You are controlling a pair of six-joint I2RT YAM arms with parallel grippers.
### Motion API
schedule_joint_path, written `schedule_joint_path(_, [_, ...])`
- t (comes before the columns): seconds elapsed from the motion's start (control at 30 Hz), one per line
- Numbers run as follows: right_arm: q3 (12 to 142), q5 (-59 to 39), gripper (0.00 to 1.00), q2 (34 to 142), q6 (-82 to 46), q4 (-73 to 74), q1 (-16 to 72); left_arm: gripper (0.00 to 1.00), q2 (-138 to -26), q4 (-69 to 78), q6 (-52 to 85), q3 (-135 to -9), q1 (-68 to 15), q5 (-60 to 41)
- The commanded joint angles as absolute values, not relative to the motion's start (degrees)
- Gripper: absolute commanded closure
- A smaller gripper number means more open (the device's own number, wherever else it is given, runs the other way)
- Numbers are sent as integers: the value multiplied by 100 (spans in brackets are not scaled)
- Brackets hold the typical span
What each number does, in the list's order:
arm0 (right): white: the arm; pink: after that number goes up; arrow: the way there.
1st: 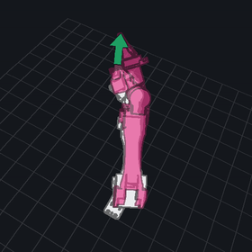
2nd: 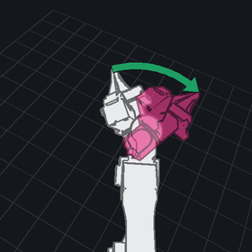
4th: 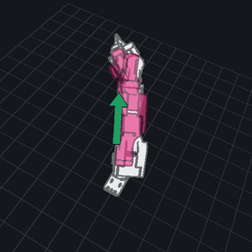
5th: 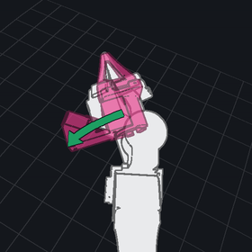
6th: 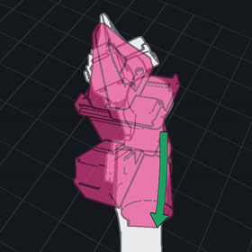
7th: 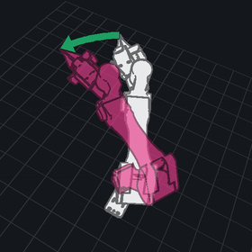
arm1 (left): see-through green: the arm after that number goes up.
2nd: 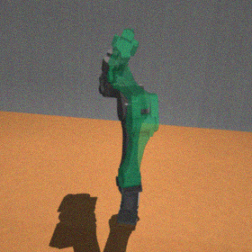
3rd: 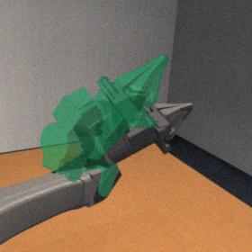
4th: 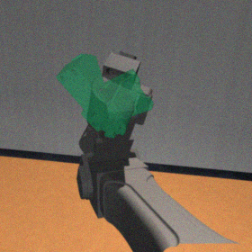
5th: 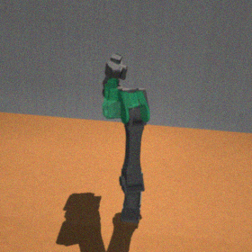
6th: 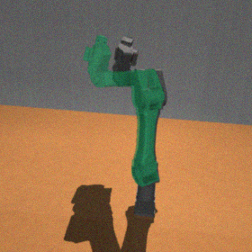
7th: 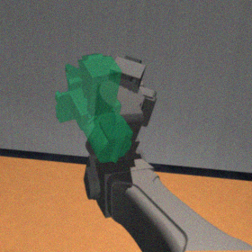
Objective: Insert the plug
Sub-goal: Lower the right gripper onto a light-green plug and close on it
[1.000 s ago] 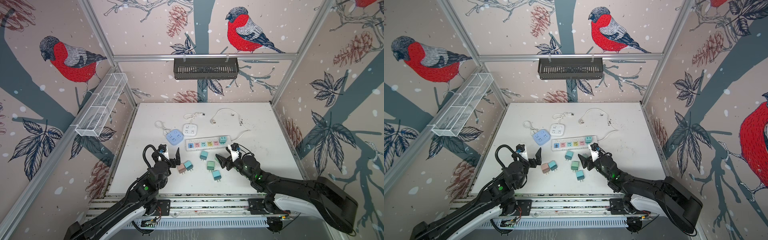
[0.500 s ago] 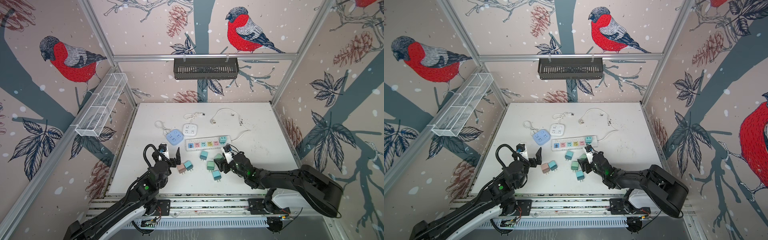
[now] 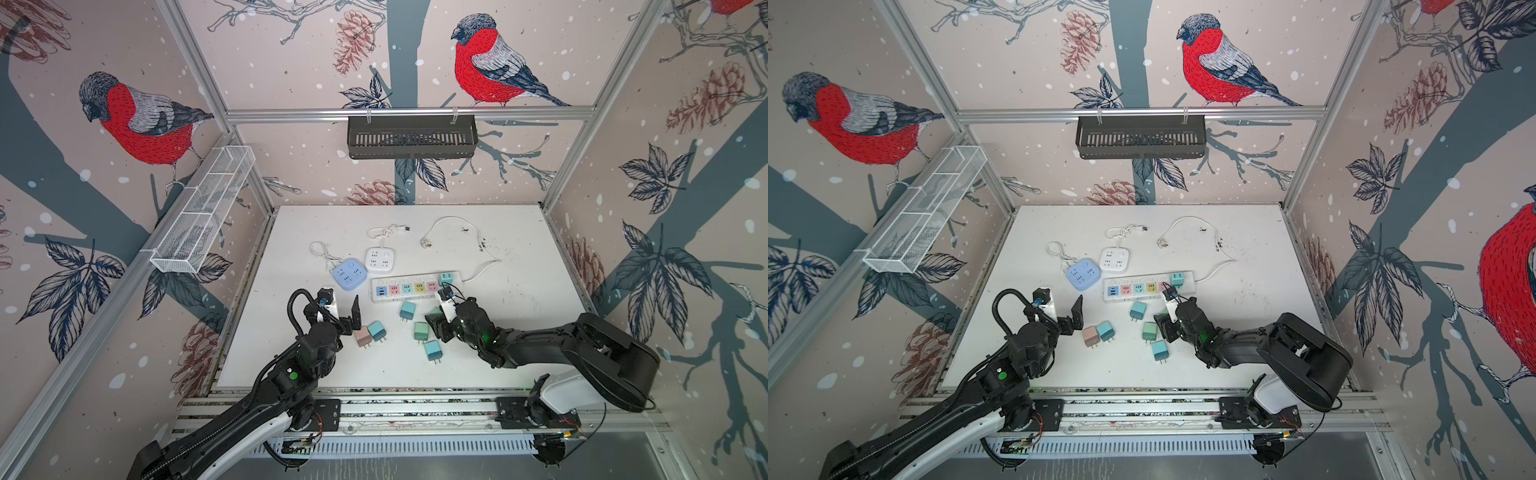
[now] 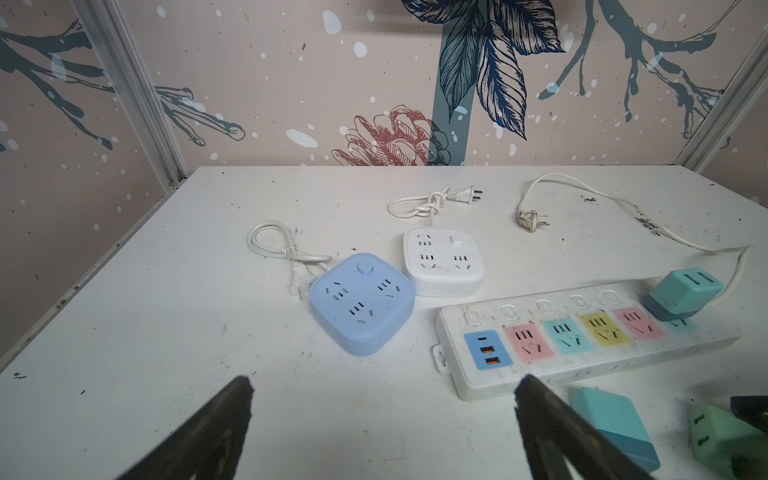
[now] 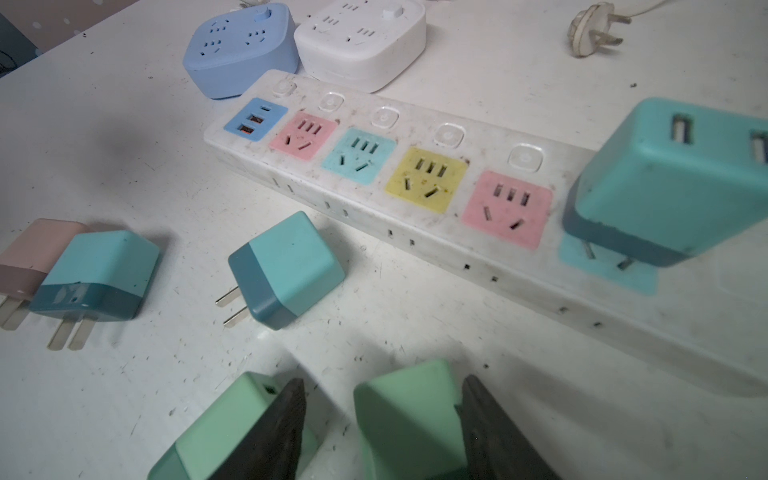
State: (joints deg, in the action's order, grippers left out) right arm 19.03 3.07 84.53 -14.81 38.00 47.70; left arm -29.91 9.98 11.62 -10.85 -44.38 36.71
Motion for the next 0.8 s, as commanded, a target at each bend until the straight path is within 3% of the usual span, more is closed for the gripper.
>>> schedule_joint_path(0.0, [1916, 303, 42, 8484, -1519, 3459, 4779, 2, -2972, 1160, 1215, -1124, -4423, 3709])
schedule_joint_path(0.33, [1653, 687, 35, 7972, -1575, 3395, 4816, 2, -2980, 1161, 1213, -1119, -4430, 3707])
schedule_joint_path(0.77, [1547, 868, 33, 8099, -1642, 3461, 4888, 2, -2975, 1161, 1218, -1120, -4427, 3709])
